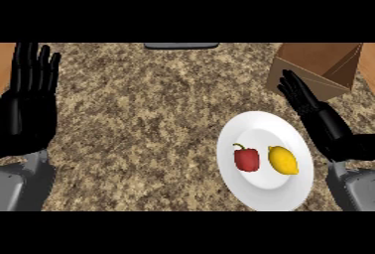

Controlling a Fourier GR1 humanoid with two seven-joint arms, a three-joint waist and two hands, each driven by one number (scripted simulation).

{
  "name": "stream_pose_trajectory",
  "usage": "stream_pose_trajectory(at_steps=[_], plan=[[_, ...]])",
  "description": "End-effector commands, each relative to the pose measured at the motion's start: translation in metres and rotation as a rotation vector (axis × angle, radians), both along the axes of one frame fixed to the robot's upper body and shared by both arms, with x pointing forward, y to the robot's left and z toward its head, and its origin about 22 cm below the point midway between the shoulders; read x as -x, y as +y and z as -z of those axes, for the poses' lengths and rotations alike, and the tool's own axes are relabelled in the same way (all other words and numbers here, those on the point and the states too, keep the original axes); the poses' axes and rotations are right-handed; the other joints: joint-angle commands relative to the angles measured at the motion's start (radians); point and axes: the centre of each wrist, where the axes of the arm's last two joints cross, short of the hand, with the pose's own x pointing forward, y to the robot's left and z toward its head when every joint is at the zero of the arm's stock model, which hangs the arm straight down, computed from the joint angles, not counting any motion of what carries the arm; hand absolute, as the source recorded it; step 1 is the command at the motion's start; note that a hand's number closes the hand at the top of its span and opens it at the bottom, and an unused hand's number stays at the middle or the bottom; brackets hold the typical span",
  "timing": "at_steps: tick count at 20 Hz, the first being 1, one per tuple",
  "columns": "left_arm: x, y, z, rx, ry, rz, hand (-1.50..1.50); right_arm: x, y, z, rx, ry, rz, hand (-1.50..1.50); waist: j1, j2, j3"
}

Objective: Pick the lemon from the plate and place it in the cardboard box

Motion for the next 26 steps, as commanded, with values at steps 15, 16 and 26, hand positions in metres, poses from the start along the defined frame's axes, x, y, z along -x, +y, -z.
stream_pose_trajectory(at_steps=[15, 16, 26], plan=[[0.020, -0.025, 0.078, -0.332, 0.471, 0.253, 0.00, 0.071, -0.067, 0.039, 1.065, -0.503, 0.023, -1.50, -0.046, -0.015, -0.010], [0.022, -0.020, 0.080, -0.332, 0.470, 0.240, 0.00, 0.088, -0.068, 0.034, 1.091, -0.520, 0.034, -1.50, -0.067, -0.023, -0.012], [0.013, -0.047, 0.070, -0.336, 0.467, 0.278, 0.00, 0.155, -0.037, -0.033, 1.294, -0.310, 0.016, -1.50, -0.017, -0.010, -0.013]])
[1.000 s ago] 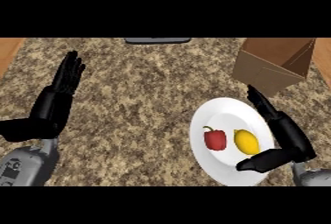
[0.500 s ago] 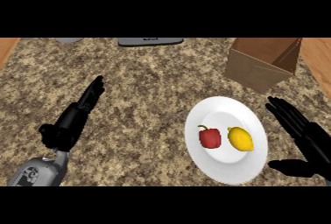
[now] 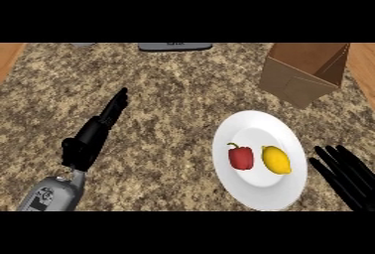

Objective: Pick the lemon from the plate and place it in the cardboard box

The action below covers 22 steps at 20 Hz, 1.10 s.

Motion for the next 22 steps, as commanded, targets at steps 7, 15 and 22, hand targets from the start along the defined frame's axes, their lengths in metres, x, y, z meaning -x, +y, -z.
stream_pose_trajectory(at_steps=[7, 15, 22], plan=[[-0.008, -0.012, 0.006, 0.005, -0.017, 0.044, 0.00, 0.029, 0.049, -0.041, 0.062, 0.243, 0.110, -1.50, 0.041, 0.009, 0.002], [-0.003, -0.015, 0.005, -0.003, -0.008, 0.057, 0.00, -0.001, 0.058, -0.023, 0.002, 0.255, 0.135, -1.50, 0.042, 0.007, 0.003], [0.005, -0.007, 0.012, -0.016, -0.007, 0.052, 0.00, -0.018, 0.078, 0.006, 0.087, 0.308, 0.202, -1.50, 0.045, 0.007, 0.002]])
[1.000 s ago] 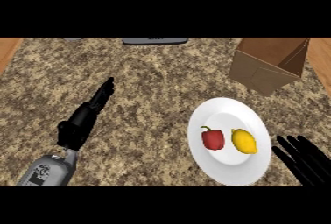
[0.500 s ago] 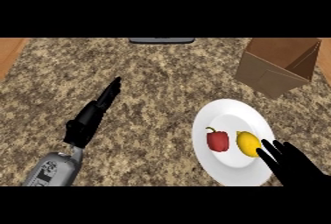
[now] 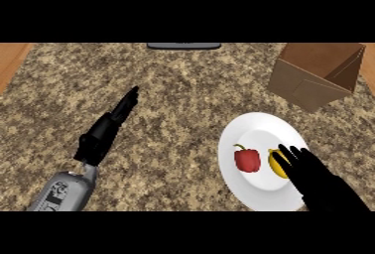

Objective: Pick the lemon from the plate and place it in the cardboard box

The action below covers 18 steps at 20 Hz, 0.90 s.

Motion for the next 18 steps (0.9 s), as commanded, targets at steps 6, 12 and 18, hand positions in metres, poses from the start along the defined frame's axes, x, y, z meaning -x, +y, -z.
stream_pose_trajectory(at_steps=[6, 12, 18], plan=[[-0.002, -0.002, -0.002, 0.014, 0.012, -0.004, 0.00, -0.025, -0.019, 0.043, -0.001, 0.000, 0.029, -1.50, -0.002, 0.000, 0.000], [-0.004, 0.011, 0.008, 0.008, -0.002, -0.009, 0.00, -0.031, -0.016, 0.044, 0.022, -0.032, -0.002, -1.50, -0.003, 0.000, 0.000], [-0.004, -0.009, -0.022, 0.006, 0.004, 0.004, 0.00, -0.051, 0.003, 0.039, 0.047, 0.021, 0.010, -1.50, 0.001, 0.000, 0.000]])
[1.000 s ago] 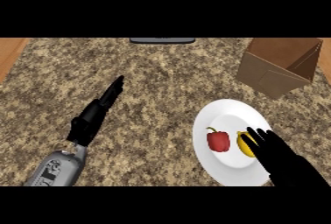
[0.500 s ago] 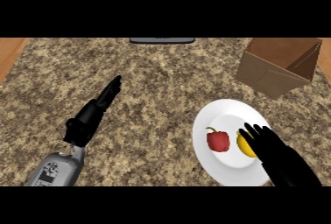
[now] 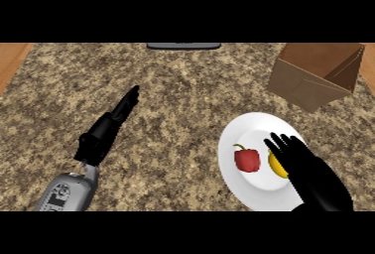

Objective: Pick the lemon from the plate and place it in the cardboard box

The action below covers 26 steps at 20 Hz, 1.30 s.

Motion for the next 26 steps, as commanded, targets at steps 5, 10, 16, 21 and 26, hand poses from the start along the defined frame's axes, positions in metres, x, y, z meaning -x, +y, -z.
stream_pose_trajectory(at_steps=[5, 10, 16, 21, 26], plan=[[-0.008, 0.007, 0.009, -0.008, -0.016, 0.012, 0.00, -0.017, 0.011, 0.023, 0.040, 0.060, 0.008, -1.50, -0.001, 0.001, 0.000], [0.008, 0.003, 0.006, 0.016, -0.004, -0.002, 0.00, -0.013, -0.009, 0.030, 0.049, 0.072, 0.026, -1.50, 0.000, 0.000, 0.000], [0.000, 0.013, 0.001, 0.007, -0.006, -0.008, 0.00, -0.006, -0.013, 0.041, 0.064, 0.096, 0.024, -1.50, -0.001, 0.000, 0.000], [0.017, -0.001, 0.009, 0.010, -0.026, 0.003, 0.00, -0.024, -0.007, 0.060, 0.117, 0.048, 0.066, -1.50, 0.004, 0.000, 0.000], [0.001, 0.008, 0.016, -0.001, 0.008, -0.004, 0.00, -0.030, -0.023, 0.062, 0.123, 0.086, 0.045, 1.50, 0.000, 0.001, 0.000]])
